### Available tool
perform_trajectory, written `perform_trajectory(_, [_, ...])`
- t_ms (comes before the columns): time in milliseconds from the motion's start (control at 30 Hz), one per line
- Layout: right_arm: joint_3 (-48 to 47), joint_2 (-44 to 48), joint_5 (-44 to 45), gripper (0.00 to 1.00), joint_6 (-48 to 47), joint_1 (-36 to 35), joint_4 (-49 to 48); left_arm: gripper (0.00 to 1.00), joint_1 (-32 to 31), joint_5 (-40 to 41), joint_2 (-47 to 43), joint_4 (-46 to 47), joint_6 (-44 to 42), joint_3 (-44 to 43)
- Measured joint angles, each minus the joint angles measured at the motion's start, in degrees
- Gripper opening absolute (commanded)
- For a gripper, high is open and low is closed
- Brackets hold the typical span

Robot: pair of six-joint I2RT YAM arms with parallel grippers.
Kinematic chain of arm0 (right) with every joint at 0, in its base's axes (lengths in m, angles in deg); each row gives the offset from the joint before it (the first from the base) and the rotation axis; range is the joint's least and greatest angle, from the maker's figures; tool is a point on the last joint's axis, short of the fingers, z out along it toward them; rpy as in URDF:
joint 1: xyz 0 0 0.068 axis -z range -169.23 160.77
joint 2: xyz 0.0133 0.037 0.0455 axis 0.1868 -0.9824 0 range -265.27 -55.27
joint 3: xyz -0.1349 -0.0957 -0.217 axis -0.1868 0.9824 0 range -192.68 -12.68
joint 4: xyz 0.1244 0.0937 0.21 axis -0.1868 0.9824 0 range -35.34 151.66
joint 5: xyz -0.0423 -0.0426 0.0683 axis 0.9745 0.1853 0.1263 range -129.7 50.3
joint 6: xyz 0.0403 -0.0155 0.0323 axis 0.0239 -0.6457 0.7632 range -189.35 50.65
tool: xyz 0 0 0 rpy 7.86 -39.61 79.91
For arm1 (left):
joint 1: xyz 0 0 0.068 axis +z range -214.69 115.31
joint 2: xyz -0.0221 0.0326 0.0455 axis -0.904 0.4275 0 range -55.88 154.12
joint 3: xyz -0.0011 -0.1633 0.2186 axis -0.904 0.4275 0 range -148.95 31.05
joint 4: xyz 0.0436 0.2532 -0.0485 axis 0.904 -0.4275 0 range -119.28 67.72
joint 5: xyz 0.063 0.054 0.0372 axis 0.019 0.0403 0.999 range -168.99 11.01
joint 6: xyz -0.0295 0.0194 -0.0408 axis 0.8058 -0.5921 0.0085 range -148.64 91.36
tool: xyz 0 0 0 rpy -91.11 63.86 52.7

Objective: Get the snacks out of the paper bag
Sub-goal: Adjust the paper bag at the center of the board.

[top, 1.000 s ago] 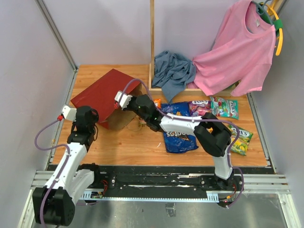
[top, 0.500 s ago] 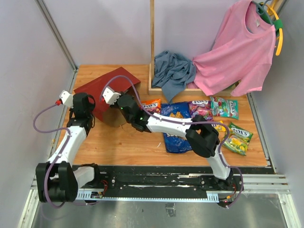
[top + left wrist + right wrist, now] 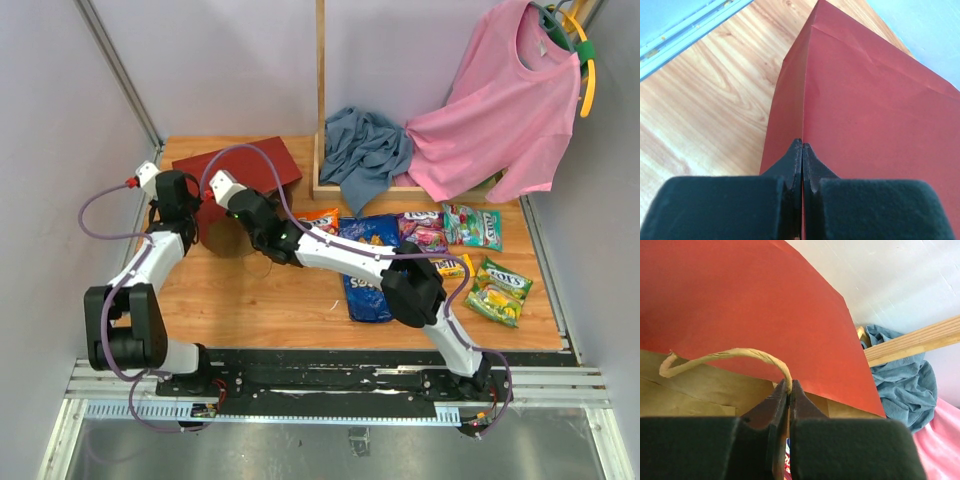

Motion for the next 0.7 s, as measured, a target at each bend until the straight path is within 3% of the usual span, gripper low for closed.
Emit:
perform_trajectory(533, [-2.03,-2.60,0.50,0.02,2.34,0.13,0.74,0.01,1.60,-9.77,17.38,-1.60,-10.67,-20.22])
perform_trajectory(600, [-2.56,-2.84,-0.07,0.07,2.32,0.50,0.70,0.06,1.64,-10.75,18.43,-2.58,-11.89,-22.53])
perform_trajectory(700, [-2.73,-2.84,-1.90,0.11,1.29,1.25,0.74,0.35,1.81,-10.95,18.62,-3.65,-13.31,-24.17])
